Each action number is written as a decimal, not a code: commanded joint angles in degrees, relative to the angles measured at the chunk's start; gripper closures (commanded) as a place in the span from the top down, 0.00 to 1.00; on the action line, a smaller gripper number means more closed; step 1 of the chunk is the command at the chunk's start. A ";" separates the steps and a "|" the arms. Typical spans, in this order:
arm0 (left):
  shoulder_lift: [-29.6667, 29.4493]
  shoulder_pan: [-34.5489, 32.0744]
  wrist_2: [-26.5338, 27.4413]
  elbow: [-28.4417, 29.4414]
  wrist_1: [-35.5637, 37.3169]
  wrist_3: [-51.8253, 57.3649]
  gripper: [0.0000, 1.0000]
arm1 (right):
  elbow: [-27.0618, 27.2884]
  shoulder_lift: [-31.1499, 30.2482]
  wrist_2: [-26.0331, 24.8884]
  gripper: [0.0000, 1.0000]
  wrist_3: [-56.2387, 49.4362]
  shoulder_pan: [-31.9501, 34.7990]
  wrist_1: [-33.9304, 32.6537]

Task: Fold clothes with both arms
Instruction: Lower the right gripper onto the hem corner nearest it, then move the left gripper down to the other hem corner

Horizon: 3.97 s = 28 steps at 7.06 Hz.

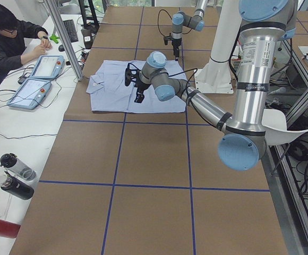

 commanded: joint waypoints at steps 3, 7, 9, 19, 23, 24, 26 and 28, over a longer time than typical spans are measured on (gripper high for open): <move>0.15 -0.07 0.06 0.11 0.11 -0.08 1.00 | -0.36 5.61 -0.10 0.82 -0.61 -0.03 -9.77; 0.15 -0.07 0.06 0.28 0.11 0.01 1.00 | -1.68 5.43 0.52 0.71 -0.96 -0.03 -9.77; 0.06 0.01 0.06 0.37 0.20 0.01 1.00 | -2.03 5.78 0.43 0.55 -0.70 -0.47 -9.94; 0.06 0.19 -0.64 0.46 0.63 -0.17 1.00 | 2.70 5.25 0.78 0.00 -0.70 0.67 -10.82; -0.03 20.86 0.55 -2.43 2.83 -22.51 1.00 | 8.50 5.96 0.78 0.00 -0.17 2.34 -10.65; -0.12 28.07 4.24 -2.79 2.83 -31.11 1.00 | 9.38 6.04 0.78 0.00 -0.08 2.86 -10.65; 0.06 37.60 11.45 -2.01 3.01 -38.72 1.00 | 9.75 6.22 1.13 0.00 -0.17 3.75 -10.56; 0.15 38.42 12.01 -1.74 8.33 -39.01 0.98 | 9.83 6.31 1.13 0.00 -0.17 3.84 -10.47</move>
